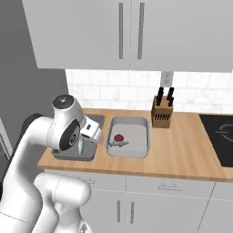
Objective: Place one tomato and one fish in each tupperware on the nearby counter, to pack two identical lunches.
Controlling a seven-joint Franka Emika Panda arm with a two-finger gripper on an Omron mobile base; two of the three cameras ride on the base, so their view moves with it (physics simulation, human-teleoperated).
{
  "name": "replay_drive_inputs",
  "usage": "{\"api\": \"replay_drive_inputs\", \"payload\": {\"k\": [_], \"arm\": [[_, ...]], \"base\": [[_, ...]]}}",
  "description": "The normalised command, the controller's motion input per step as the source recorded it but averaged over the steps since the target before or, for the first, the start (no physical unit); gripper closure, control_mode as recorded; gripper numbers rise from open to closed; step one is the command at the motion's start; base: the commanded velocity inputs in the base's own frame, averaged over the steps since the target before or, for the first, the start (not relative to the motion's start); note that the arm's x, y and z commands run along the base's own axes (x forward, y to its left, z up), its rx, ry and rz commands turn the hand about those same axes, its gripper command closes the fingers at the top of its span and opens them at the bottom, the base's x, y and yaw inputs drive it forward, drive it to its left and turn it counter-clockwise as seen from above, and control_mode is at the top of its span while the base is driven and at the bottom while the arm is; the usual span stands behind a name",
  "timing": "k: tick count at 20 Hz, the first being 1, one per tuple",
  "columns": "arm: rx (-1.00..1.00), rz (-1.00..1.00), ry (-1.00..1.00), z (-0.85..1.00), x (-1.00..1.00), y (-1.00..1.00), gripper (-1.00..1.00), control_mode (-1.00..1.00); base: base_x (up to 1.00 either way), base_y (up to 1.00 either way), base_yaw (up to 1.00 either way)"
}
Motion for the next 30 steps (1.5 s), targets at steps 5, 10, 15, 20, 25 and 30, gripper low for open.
{"api": "replay_drive_inputs", "payload": {"k": [5,10,15,20,25,30], "arm": [[0.00,0.00,-0.01,-0.01,-0.20,-0.06,-1.00,1.00],[0.00,0.00,0.00,0.00,0.00,0.00,-1.00,1.00],[0.00,0.00,0.00,0.00,0.00,0.00,-1.00,1.00],[0.00,0.00,0.00,0.00,0.00,0.00,-1.00,1.00],[0.00,0.00,0.00,0.00,0.00,0.00,-1.00,1.00],[0.00,0.00,0.00,0.00,0.00,0.00,-1.00,1.00]], "base": [[-0.80,-0.17,0.02],[-1.00,-0.28,0.03],[-1.00,0.08,0.24],[-1.00,0.52,0.36],[-1.00,0.61,0.37],[-0.87,1.00,0.52]]}}
